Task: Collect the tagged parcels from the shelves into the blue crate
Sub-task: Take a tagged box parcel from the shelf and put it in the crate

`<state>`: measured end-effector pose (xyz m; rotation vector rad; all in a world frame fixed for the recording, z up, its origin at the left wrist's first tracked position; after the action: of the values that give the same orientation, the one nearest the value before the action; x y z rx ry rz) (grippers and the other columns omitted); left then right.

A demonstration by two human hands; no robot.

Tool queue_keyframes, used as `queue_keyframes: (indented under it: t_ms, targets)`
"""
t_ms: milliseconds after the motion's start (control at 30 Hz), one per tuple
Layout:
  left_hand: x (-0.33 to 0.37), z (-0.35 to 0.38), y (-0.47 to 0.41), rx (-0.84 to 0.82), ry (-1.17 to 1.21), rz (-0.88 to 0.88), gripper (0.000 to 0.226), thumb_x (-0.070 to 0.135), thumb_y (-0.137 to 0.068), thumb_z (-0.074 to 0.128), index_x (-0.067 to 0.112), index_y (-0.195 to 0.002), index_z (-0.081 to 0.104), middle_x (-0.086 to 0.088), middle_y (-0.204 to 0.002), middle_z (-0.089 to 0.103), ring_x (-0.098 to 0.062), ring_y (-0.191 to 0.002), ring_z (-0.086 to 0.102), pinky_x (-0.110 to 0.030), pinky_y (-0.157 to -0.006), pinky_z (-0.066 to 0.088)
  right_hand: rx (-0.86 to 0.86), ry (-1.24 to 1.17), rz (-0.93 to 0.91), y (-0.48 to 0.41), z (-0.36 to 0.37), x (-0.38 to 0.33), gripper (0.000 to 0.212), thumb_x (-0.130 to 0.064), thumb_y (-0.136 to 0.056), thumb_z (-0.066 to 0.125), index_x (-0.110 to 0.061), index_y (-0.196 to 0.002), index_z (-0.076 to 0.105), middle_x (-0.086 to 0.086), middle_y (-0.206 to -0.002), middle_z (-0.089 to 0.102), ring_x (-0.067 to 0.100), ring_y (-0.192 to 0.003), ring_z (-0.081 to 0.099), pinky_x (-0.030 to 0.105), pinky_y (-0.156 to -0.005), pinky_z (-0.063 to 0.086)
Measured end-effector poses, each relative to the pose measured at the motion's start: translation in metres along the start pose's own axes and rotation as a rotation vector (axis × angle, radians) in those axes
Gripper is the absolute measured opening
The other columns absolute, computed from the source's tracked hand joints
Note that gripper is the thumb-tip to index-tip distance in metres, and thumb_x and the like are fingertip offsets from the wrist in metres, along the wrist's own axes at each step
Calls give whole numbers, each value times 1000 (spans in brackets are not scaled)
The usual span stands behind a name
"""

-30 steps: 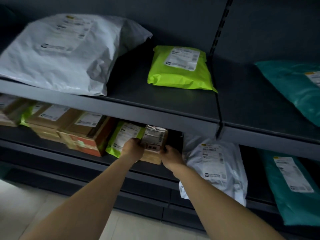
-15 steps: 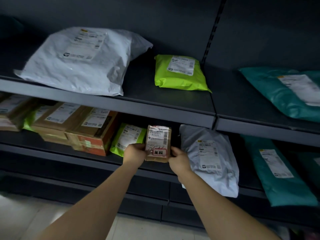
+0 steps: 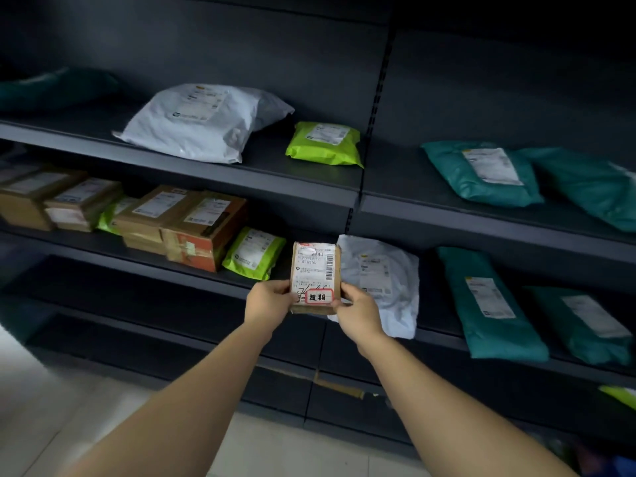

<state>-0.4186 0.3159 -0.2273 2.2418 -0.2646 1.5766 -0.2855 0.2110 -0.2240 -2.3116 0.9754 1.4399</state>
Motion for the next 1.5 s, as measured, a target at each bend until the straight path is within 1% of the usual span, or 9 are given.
queue_keyframes:
  t_ms: [100, 333, 600, 733, 900, 1133, 1267, 1400, 1500]
  targets:
    - [5, 6, 31, 0, -1, 24, 30, 6, -87, 66, 13, -117, 69, 0, -101, 72, -18, -95, 66, -40, -91, 55, 24, -3, -6, 29, -16, 3, 41, -12, -94, 55, -27, -132, 57, -8, -130, 58, 13, -118, 53, 28, -96, 45]
    - [10, 15, 87, -56, 5, 71, 27, 4, -86, 66, 13, -111, 72, 2, -92, 71, -18, -92, 67, -40, -89, 56, 89, -58, 12, 93, -43, 13, 39, -8, -94, 54, -28, -127, 60, -11, -123, 64, 8, -107, 56, 22, -89, 45]
    - [-8, 34, 158, -210, -65, 124, 27, 5, -86, 65, 16, -109, 73, 2, -94, 74, -14, -85, 68, -32, -82, 58, 209, -51, 97, 180, -62, 48, 39, -8, -93, 55, -26, -127, 61, -8, -122, 65, 12, -114, 58, 33, -101, 47]
    - [-13, 61, 202, -286, -89, 137, 27, 4, -85, 66, 15, -107, 74, 1, -96, 74, -17, -88, 69, -33, -83, 57, 274, -50, 158, 226, -86, 74, 39, -8, -92, 56, -26, -126, 62, -8, -119, 67, 12, -111, 60, 35, -98, 50]
    - [-11, 113, 258, -384, -117, 160, 26, 2, -83, 66, 13, -105, 75, 2, -91, 72, -17, -87, 68, -34, -85, 56, 361, -57, 240, 279, -134, 114, 38, -6, -91, 57, -22, -125, 62, -7, -117, 68, 11, -107, 61, 26, -94, 48]
    - [-15, 209, 337, -529, -136, 163, 25, 6, -83, 67, 17, -105, 75, 1, -98, 75, -17, -84, 68, -37, -82, 58, 442, -23, 317, 349, -219, 178, 36, -6, -91, 55, -24, -120, 65, -6, -114, 70, 14, -105, 63, 36, -97, 51]
    - [-17, 270, 386, -565, -123, 141, 25, 6, -81, 68, 18, -102, 76, 2, -92, 75, -18, -86, 70, -40, -84, 58, 485, -51, 341, 390, -272, 215, 36, -5, -90, 55, -24, -118, 67, -5, -111, 71, 15, -104, 64, 36, -96, 51]
    - [-22, 336, 438, -613, -125, 139, 27, 5, -78, 71, 13, -104, 75, -4, -100, 75, -20, -90, 70, -41, -87, 57, 504, -61, 356, 431, -330, 262, 32, -8, -87, 59, -27, -111, 70, -9, -107, 72, 12, -102, 65, 38, -94, 53]
    - [-23, 379, 481, -654, -104, 120, 25, 2, -80, 70, 12, -102, 75, -4, -95, 74, -20, -85, 70, -36, -80, 59, 524, -65, 383, 462, -371, 294, 30, -8, -87, 59, -24, -110, 70, -8, -107, 72, 14, -102, 65, 39, -95, 52]
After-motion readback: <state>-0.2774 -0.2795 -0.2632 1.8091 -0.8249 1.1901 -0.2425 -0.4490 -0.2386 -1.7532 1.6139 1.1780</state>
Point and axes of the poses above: each hand's wrist, its own y-axis away from the middle knuckle, its own z-axis out of the palm, x = y × z, the point moved 3 cm from there along -y, towards the middle knuckle
